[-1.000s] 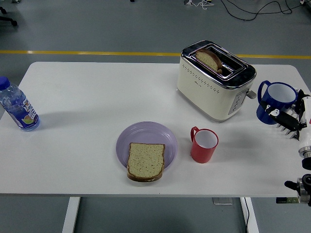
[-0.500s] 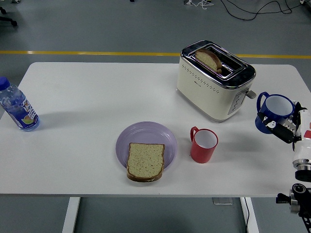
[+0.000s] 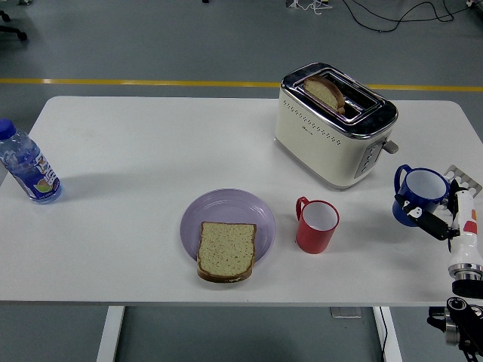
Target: Pick up the cup,pour liquid into bread,place the cup on the desk
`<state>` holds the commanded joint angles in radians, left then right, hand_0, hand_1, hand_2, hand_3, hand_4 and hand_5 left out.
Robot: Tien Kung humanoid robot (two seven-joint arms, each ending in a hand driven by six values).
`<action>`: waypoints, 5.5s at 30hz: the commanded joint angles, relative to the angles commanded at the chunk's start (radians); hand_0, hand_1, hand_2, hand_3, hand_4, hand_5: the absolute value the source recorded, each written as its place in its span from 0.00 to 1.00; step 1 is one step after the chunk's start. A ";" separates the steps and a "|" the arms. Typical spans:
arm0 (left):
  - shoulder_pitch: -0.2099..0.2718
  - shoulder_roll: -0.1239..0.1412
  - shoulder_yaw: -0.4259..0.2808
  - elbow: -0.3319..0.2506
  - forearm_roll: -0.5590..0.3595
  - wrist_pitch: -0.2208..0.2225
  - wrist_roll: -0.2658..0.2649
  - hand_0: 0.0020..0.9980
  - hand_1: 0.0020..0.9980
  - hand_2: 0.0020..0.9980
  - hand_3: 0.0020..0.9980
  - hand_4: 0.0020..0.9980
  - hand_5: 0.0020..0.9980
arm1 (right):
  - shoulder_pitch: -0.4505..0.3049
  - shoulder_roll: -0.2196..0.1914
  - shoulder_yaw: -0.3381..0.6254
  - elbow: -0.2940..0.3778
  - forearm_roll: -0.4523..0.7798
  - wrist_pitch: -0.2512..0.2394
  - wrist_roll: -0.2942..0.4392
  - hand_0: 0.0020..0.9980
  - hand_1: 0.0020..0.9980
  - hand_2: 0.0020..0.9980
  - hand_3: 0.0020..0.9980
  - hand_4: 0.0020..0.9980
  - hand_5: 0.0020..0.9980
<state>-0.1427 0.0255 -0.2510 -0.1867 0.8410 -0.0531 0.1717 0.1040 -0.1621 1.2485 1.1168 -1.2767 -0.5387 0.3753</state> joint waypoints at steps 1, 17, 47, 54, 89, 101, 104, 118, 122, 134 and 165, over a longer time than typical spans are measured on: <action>0.000 0.000 0.000 0.000 0.000 0.000 0.000 0.67 0.74 0.74 0.64 0.40 1.00 | 0.000 -0.001 -0.004 -0.004 0.003 0.000 0.002 0.49 0.43 0.55 0.56 0.65 0.00; 0.000 -0.001 0.002 0.000 0.000 0.001 0.000 0.67 0.74 0.74 0.64 0.40 1.00 | 0.034 0.000 -0.087 -0.111 0.082 0.003 0.034 0.49 0.43 0.56 0.56 0.65 0.00; 0.005 -0.004 0.009 0.000 -0.003 0.000 -0.002 0.67 0.74 0.74 0.64 0.40 1.00 | 0.067 0.007 -0.133 -0.193 0.070 0.062 0.010 0.45 0.43 0.56 0.56 0.69 0.00; 0.003 -0.003 0.005 0.000 0.001 0.000 -0.002 0.67 0.74 0.74 0.64 0.40 1.00 | 0.069 0.007 -0.119 -0.194 0.043 0.094 -0.012 0.51 0.50 0.69 0.74 0.74 0.00; 0.000 -0.001 -0.003 0.000 0.005 -0.001 -0.002 0.67 0.74 0.74 0.63 0.40 1.00 | 0.048 0.004 -0.086 -0.164 -0.007 0.106 -0.011 0.67 0.63 0.86 0.94 0.87 0.00; 0.000 -0.001 -0.002 -0.001 0.006 -0.001 -0.001 0.67 0.74 0.74 0.64 0.40 1.00 | 0.047 0.004 -0.079 -0.162 -0.027 0.115 -0.023 0.76 0.72 0.91 1.00 0.90 0.00; 0.000 -0.001 -0.003 -0.001 0.007 -0.001 -0.001 0.67 0.74 0.74 0.64 0.40 1.00 | 0.046 0.004 -0.077 -0.160 -0.030 0.116 -0.022 0.83 0.79 0.94 1.00 0.94 0.00; 0.001 -0.002 -0.003 -0.001 0.008 -0.003 -0.002 0.67 0.74 0.74 0.63 0.40 1.00 | 0.020 -0.003 -0.026 -0.090 -0.057 0.132 -0.042 0.88 0.83 0.96 1.00 0.95 0.00; 0.002 -0.002 -0.001 0.000 0.006 -0.003 -0.002 0.67 0.74 0.74 0.63 0.40 1.00 | 0.013 -0.003 -0.013 -0.071 -0.063 0.142 -0.053 0.90 0.84 0.97 1.00 0.95 0.00; 0.006 -0.002 0.000 -0.001 0.009 -0.004 -0.002 0.67 0.74 0.74 0.63 0.40 1.00 | -0.046 -0.034 0.028 0.102 -0.102 0.145 -0.089 0.92 0.86 0.98 1.00 0.95 0.00; 0.003 -0.001 -0.007 -0.001 0.014 -0.003 -0.001 0.67 0.74 0.74 0.63 0.40 1.00 | -0.098 -0.051 0.278 0.585 0.367 0.264 -0.248 0.91 0.86 0.95 0.99 1.00 0.17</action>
<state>-0.1402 0.0247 -0.2582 -0.1878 0.8546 -0.0562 0.1710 0.0059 -0.2132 1.5268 1.7014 -0.9099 -0.2750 0.1272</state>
